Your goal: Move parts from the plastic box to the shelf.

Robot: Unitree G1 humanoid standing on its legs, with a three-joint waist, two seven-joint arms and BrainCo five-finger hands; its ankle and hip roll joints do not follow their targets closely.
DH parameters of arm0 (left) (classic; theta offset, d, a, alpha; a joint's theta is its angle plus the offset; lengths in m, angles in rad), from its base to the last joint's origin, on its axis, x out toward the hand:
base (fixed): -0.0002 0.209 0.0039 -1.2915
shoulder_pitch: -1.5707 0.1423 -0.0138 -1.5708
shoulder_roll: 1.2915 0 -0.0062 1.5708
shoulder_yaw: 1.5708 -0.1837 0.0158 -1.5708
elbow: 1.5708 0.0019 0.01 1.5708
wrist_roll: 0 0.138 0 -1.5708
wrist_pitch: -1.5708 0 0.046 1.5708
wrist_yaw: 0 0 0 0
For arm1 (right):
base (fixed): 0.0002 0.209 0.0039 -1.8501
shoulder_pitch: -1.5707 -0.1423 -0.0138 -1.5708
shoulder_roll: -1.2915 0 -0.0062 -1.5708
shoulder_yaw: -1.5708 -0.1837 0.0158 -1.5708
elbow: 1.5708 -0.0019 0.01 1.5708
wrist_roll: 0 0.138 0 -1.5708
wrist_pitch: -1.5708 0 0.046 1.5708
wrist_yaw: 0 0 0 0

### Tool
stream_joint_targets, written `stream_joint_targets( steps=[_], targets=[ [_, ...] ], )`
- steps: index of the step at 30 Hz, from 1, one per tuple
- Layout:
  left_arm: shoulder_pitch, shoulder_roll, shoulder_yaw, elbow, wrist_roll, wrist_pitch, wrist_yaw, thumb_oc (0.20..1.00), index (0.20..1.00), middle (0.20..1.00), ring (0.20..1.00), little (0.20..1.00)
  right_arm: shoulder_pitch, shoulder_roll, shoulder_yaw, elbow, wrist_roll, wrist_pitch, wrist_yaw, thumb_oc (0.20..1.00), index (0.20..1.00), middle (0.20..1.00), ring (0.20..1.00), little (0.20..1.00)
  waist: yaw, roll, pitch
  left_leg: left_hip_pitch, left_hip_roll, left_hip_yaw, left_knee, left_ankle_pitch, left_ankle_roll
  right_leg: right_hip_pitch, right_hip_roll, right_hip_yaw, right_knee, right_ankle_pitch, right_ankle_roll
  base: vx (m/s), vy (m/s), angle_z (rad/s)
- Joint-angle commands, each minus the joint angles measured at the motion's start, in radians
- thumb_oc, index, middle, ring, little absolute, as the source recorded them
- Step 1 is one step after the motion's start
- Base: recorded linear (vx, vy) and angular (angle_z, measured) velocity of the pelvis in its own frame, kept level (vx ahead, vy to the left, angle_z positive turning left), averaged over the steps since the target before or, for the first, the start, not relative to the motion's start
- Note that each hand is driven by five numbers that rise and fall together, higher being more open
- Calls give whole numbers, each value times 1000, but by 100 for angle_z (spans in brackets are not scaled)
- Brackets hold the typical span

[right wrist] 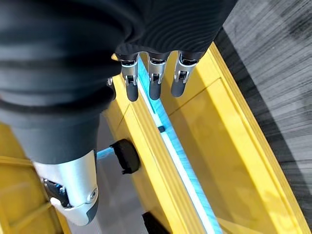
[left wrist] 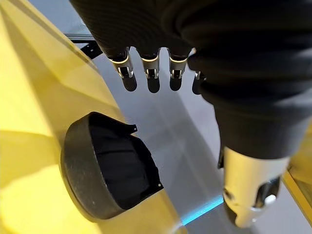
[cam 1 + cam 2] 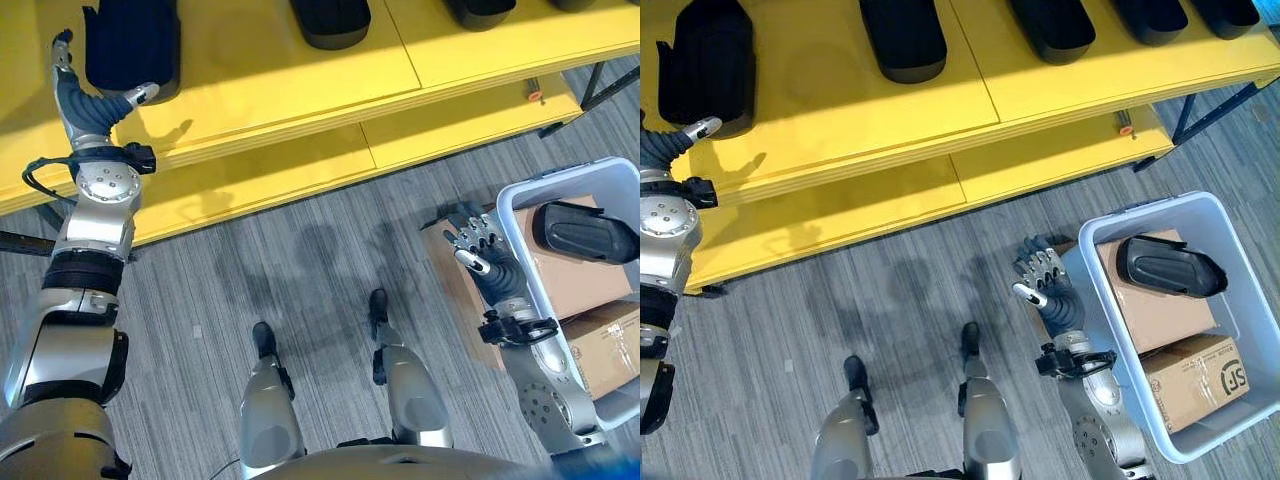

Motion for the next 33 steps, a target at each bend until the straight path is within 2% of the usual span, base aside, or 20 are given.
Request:
stream_joint_targets(
  steps=[1, 14, 20, 33],
  targets=[
    [-73, 126, 31, 11, -3, -52, 1, 1000, 1000, 1000, 1000, 1000, -17, -12, -13, -49, 35, -68, 19, 1000, 1000, 1000, 1000, 1000, 3, -62, -32, -142, 26, -61, 241, -168, 19, 60, -106, -16, 40, -100, 109, 8, 62, 15],
    [-179, 200, -52, 118, -24, -55, -44, 1000, 1000, 1000, 1000, 1000, 13, -29, -39, -66, 51, -77, 41, 1000, 1000, 1000, 1000, 1000, -6, -78, -53, -231, -2, -53, 344, -232, 47, 46, -124, -8, -4, -47, 134, 8, 70, 0],
    [-232, 207, -105, 176, -31, -53, -86, 1000, 1000, 1000, 1000, 1000, 20, -34, -38, -76, 52, -79, 50, 1000, 1000, 1000, 1000, 1000, -17, -80, -52, -257, 5, -41, 390, -257, 55, 32, -125, 6, -16, -34, 140, 19, 44, 2],
    [-252, 217, -118, 200, -30, -47, -93, 1000, 1000, 1000, 1000, 1000, 44, -31, -54, -92, 54, -78, 54, 1000, 1000, 1000, 1000, 1000, -33, -84, -64, -277, 14, -8, 445, -295, 73, 13, -124, 40, -34, -8, 146, 18, 21, -11]
  ],
)
